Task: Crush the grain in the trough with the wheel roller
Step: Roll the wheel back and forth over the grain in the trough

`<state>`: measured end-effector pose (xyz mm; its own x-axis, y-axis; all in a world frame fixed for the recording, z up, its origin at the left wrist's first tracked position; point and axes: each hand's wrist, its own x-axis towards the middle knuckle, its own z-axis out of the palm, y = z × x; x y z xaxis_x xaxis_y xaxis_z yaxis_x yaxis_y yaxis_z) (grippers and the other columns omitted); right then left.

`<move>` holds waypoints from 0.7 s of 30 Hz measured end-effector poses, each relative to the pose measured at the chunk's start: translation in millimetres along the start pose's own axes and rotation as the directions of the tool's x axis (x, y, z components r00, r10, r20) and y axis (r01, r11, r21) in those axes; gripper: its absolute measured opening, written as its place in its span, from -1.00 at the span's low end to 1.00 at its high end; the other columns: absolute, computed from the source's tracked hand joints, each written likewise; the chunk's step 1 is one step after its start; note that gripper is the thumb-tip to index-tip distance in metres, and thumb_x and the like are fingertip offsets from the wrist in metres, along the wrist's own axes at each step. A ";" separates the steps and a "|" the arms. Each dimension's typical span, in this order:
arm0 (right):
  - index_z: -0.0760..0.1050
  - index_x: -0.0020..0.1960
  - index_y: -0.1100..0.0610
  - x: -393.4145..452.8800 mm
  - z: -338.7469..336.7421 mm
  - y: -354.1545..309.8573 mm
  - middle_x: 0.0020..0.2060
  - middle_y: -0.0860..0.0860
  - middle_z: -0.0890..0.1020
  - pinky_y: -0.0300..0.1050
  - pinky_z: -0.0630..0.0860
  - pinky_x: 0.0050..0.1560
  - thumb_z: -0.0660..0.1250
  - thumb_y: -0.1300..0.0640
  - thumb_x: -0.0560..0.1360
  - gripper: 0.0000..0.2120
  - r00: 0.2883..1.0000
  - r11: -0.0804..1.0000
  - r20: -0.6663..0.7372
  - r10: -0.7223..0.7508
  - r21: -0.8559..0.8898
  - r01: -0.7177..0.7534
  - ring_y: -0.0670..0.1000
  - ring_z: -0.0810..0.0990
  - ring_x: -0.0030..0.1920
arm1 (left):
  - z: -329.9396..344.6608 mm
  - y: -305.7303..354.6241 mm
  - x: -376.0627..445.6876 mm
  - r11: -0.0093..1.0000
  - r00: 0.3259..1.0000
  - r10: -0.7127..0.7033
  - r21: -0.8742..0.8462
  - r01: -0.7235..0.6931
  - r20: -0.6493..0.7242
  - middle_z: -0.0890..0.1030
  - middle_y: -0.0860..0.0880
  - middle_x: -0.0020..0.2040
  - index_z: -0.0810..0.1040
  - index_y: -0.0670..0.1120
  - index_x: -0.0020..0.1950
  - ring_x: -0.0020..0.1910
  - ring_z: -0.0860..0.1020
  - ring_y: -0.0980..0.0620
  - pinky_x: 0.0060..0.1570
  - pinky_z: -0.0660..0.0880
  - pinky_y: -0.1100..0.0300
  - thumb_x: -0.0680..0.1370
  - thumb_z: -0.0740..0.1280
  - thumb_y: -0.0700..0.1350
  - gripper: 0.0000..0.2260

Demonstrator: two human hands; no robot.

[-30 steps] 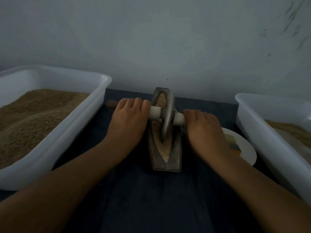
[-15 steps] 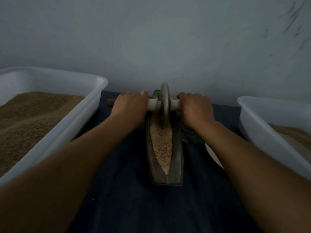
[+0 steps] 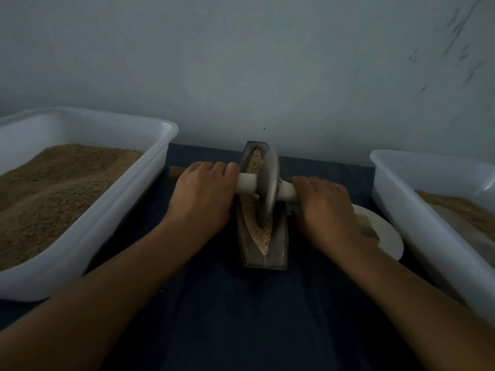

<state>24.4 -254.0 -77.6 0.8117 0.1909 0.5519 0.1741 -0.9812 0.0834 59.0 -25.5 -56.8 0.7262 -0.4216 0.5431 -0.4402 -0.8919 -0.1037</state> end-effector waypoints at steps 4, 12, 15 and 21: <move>0.48 0.30 0.14 -24.3 -14.1 -4.7 0.06 0.08 0.60 0.01 0.41 0.04 0.48 0.13 0.38 -0.50 1.000 0.999 -0.007 -0.012 0.034 0.012 0.12 0.56 0.01 | -21.4 5.4 -17.3 0.996 0.997 0.039 -0.072 -0.044 -0.070 0.62 0.00 -0.05 0.51 -0.02 0.08 -0.08 0.57 -0.03 0.04 0.45 0.07 0.40 0.47 -0.05 -0.70; 0.48 0.30 0.18 -25.2 -22.7 -13.7 0.07 0.10 0.60 0.06 0.43 0.13 0.50 0.15 0.38 -0.49 0.999 0.999 -0.027 -0.036 -0.024 0.036 0.13 0.57 0.05 | -27.0 3.7 -29.7 0.994 0.998 0.036 -0.097 -0.040 -0.048 0.63 -0.05 0.05 0.53 -0.06 0.16 0.00 0.58 -0.07 0.13 0.46 0.00 0.39 0.48 -0.11 -0.64; 0.46 0.34 0.15 -7.2 -15.0 -9.4 0.11 0.08 0.60 0.08 0.40 0.19 0.46 0.16 0.43 -0.50 0.998 0.995 -0.015 -0.067 -0.073 0.066 0.14 0.57 0.10 | -13.0 2.0 -24.0 1.000 0.994 0.010 -0.016 -0.008 0.106 0.51 -0.03 0.26 0.33 -0.02 0.36 0.20 0.50 -0.05 0.29 0.38 0.02 0.40 0.50 0.00 -0.40; 0.45 0.24 0.04 37.2 8.6 3.1 0.01 0.01 0.56 0.00 0.28 0.02 0.36 0.08 0.44 -0.63 0.996 0.996 0.085 0.013 -0.088 -0.006 0.12 0.51 0.03 | 10.8 -6.4 10.1 0.998 0.986 -0.018 0.057 0.008 0.168 0.47 -0.07 0.22 0.24 -0.02 0.39 0.16 0.48 -0.09 0.21 0.39 0.00 0.46 0.42 0.01 -0.42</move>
<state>59.9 -249.7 -63.9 0.8582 0.1798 0.4807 0.1196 -0.9809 0.1533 74.9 -25.8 -59.7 0.8123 -0.4271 0.3971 -0.4035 -0.9032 -0.1462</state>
